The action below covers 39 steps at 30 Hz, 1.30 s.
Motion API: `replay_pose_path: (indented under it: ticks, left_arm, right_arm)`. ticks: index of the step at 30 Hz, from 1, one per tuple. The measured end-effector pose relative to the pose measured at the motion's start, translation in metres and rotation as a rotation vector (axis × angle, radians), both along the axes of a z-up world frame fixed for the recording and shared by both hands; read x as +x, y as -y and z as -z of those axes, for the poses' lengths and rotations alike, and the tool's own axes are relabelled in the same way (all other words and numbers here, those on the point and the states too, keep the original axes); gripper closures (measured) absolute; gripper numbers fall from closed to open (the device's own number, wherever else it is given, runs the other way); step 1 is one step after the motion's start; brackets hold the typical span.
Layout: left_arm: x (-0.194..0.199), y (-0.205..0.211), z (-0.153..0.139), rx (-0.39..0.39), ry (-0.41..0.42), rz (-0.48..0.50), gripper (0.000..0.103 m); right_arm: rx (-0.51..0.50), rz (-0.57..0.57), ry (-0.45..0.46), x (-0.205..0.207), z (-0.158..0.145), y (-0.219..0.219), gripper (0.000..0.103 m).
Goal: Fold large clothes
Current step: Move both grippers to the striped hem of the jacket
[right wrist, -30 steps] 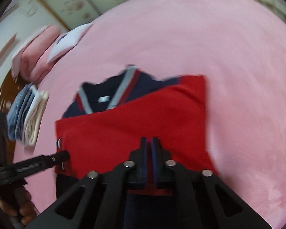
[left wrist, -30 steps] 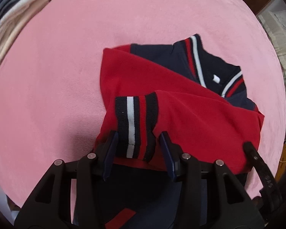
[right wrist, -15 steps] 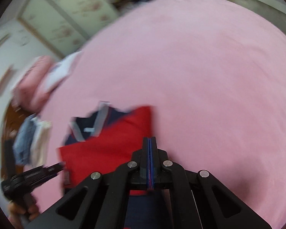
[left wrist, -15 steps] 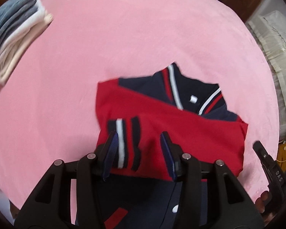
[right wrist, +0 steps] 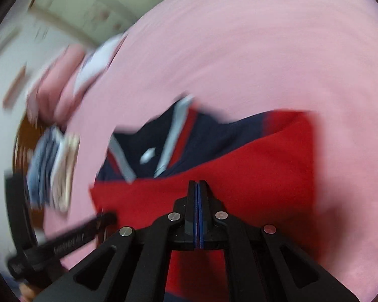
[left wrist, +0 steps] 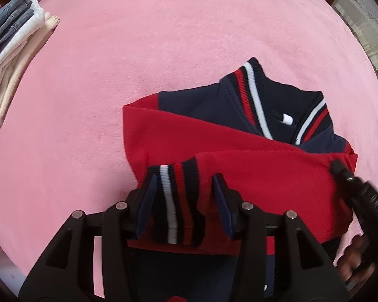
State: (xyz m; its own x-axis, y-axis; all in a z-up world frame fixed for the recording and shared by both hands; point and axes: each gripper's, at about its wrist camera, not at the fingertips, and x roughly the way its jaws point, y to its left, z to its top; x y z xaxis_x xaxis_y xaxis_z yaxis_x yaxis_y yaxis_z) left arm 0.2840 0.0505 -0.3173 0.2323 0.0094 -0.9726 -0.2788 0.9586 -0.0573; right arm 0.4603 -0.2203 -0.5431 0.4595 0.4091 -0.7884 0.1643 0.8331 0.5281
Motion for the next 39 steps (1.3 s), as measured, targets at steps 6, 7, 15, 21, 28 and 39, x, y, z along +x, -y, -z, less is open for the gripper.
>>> replay_pose_path:
  ticks: [6, 7, 15, 21, 28, 39]
  left_arm:
    - [-0.002, -0.02, -0.004, -0.037, 0.032, -0.013, 0.058]
    - [-0.004, -0.022, -0.007, -0.04, 0.043, -0.013, 0.058]
    - [-0.029, -0.025, -0.037, -0.154, 0.108, 0.029, 0.058]
    - [-0.043, -0.021, -0.012, 0.021, -0.027, 0.085, 0.058]
    - [-0.057, -0.061, -0.007, -0.022, -0.042, 0.006, 0.058]
    - [-0.12, -0.1, -0.021, 0.014, -0.036, 0.094, 0.058]
  right_arm:
    - [-0.062, 0.13, 0.001, -0.019, -0.011, 0.084, 0.103]
    - [-0.096, 0.135, -0.003, -0.022, -0.017, 0.091, 0.103]
    - [-0.073, -0.069, 0.067, -0.063, -0.076, 0.059, 0.103]
    - [-0.254, -0.372, 0.082, -0.077, -0.064, -0.016, 0.103]
    - [-0.272, -0.238, 0.021, -0.086, -0.058, 0.017, 0.103]
    - [-0.378, -0.04, -0.014, -0.133, -0.096, 0.042, 0.1]
